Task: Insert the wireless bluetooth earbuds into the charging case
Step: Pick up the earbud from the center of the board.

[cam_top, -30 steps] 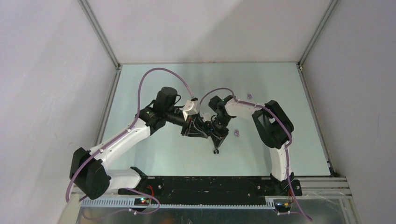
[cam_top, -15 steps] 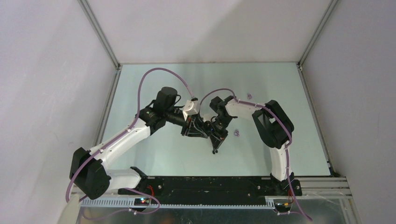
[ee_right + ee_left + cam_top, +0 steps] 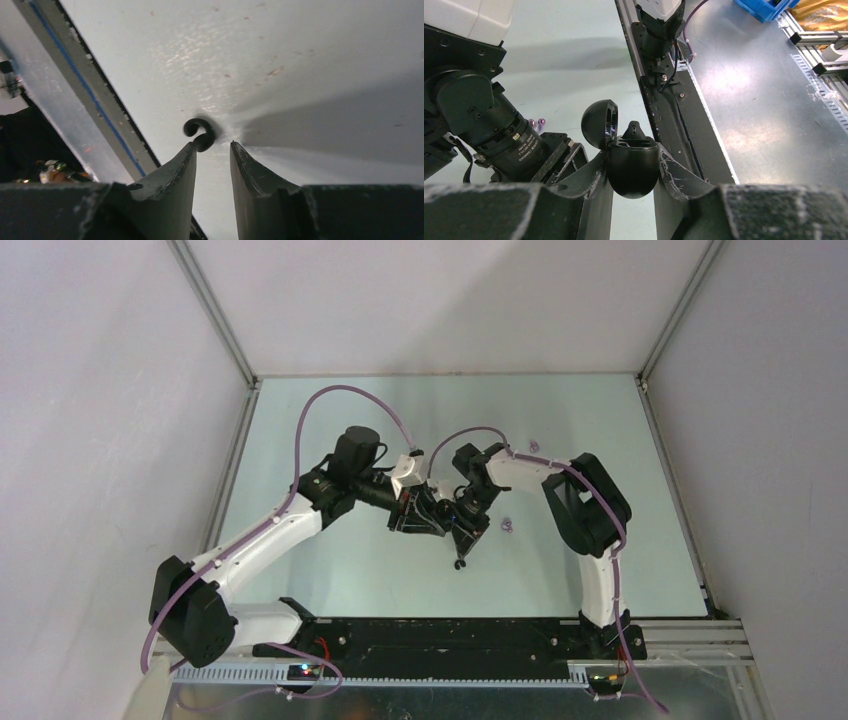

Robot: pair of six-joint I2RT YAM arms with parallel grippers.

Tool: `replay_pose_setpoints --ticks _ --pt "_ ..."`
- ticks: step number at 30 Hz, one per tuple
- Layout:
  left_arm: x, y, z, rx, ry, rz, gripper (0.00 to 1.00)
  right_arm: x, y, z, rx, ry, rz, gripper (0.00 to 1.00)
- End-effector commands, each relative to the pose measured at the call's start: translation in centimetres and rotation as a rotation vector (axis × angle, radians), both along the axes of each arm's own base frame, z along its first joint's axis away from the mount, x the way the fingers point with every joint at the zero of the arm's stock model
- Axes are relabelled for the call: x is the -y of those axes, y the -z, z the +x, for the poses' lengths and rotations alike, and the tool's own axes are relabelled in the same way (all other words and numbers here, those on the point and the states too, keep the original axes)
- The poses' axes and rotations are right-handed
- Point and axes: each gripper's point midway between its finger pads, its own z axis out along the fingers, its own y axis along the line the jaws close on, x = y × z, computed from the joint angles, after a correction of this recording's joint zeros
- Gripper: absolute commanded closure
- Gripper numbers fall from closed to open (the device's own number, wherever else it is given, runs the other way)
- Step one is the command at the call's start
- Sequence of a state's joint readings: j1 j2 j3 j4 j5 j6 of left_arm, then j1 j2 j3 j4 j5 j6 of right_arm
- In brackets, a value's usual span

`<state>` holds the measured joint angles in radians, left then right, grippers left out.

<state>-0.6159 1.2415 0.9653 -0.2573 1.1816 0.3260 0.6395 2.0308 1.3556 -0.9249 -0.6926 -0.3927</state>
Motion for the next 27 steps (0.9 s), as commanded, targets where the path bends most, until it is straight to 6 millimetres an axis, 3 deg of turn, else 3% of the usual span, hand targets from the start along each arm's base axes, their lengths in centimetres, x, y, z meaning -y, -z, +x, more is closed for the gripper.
replay_pose_setpoints --ticks 1,6,12,27 --pt "0.3 -1.9 0.0 0.075 0.024 -0.050 1.00 -0.2 -0.2 2.7 0.145 0.001 -0.003 0.66" --pt "0.3 -1.9 0.0 0.075 0.024 -0.049 1.00 -0.8 0.5 3.5 0.144 -0.035 -0.013 0.68" --pt "0.3 -1.9 0.0 0.076 0.025 -0.049 1.00 -1.5 0.8 2.1 0.096 -0.109 0.013 0.68" --pt "0.2 -2.2 -0.2 0.080 0.032 -0.054 1.00 0.5 2.5 -0.1 0.054 -0.176 -0.042 0.68"
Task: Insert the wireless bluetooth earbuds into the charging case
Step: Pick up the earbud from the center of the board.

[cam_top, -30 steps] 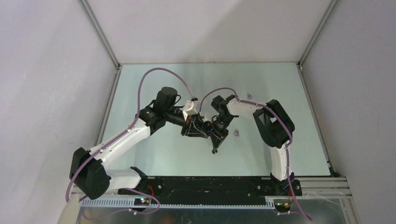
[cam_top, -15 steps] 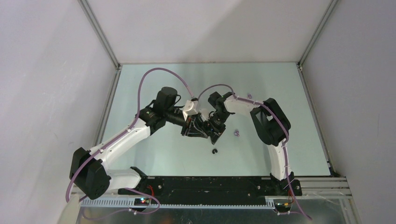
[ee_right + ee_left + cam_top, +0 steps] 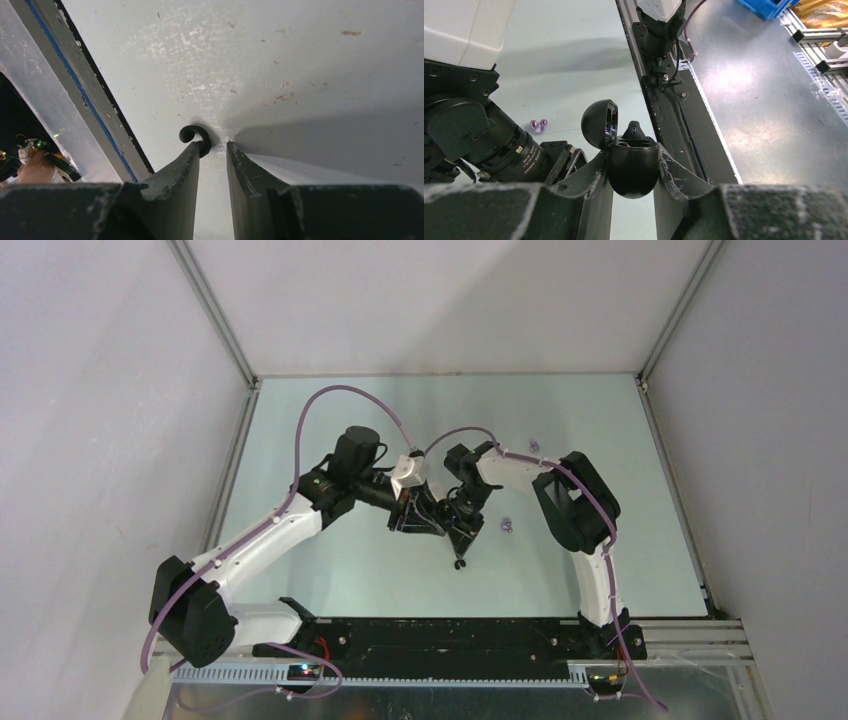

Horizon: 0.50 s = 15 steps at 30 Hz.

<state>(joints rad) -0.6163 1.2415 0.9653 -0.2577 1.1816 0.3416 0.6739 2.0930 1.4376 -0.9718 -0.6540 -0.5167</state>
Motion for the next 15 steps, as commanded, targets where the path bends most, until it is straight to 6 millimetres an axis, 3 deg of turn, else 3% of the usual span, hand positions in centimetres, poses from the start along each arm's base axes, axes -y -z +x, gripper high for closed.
replay_pose_setpoints --ticks 1,15 --pt "0.2 -2.2 -0.3 0.066 0.029 -0.051 1.00 1.3 1.6 -0.8 -0.006 -0.045 -0.048 0.67" --pt "0.0 -2.5 -0.5 0.080 0.030 -0.057 1.00 1.1 2.4 -2.0 -0.020 -0.051 -0.056 0.63"
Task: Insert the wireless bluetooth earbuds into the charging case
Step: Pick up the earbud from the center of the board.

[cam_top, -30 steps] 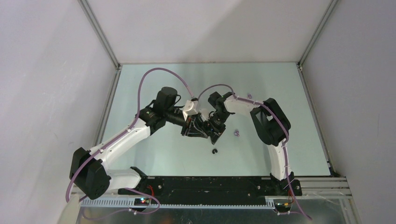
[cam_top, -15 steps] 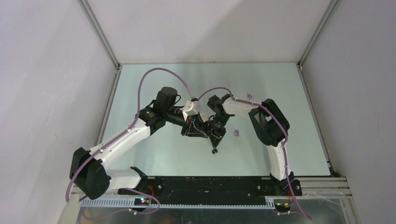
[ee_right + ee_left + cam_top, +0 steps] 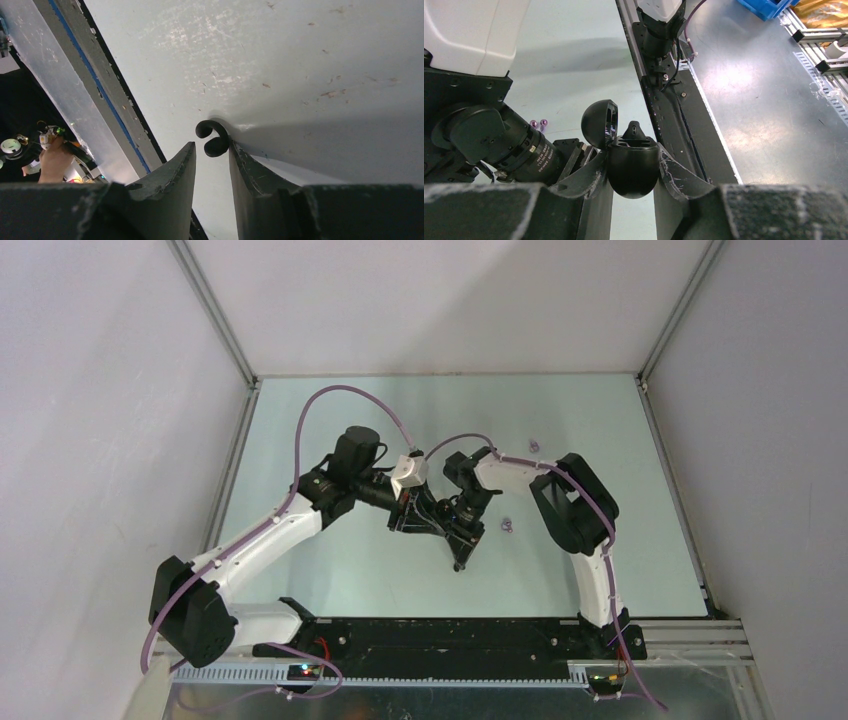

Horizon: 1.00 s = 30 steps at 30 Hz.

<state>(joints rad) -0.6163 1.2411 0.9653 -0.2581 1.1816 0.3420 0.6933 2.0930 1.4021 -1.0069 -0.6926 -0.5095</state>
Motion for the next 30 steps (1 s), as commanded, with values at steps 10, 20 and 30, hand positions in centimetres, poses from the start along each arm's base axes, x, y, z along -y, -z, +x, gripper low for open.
replay_pose_setpoints --ticks 10,20,30 --pt "0.1 -2.1 -0.4 0.071 0.031 -0.050 1.00 -0.3 0.8 3.8 0.075 0.092 -0.008 0.65" --pt "0.1 -2.2 -0.4 0.075 0.030 -0.051 1.00 -0.2 2.4 3.3 0.098 0.060 -0.059 0.71" --pt "0.0 -2.2 -0.4 0.078 0.028 -0.051 1.00 0.5 2.9 1.7 0.103 0.003 -0.081 0.71"
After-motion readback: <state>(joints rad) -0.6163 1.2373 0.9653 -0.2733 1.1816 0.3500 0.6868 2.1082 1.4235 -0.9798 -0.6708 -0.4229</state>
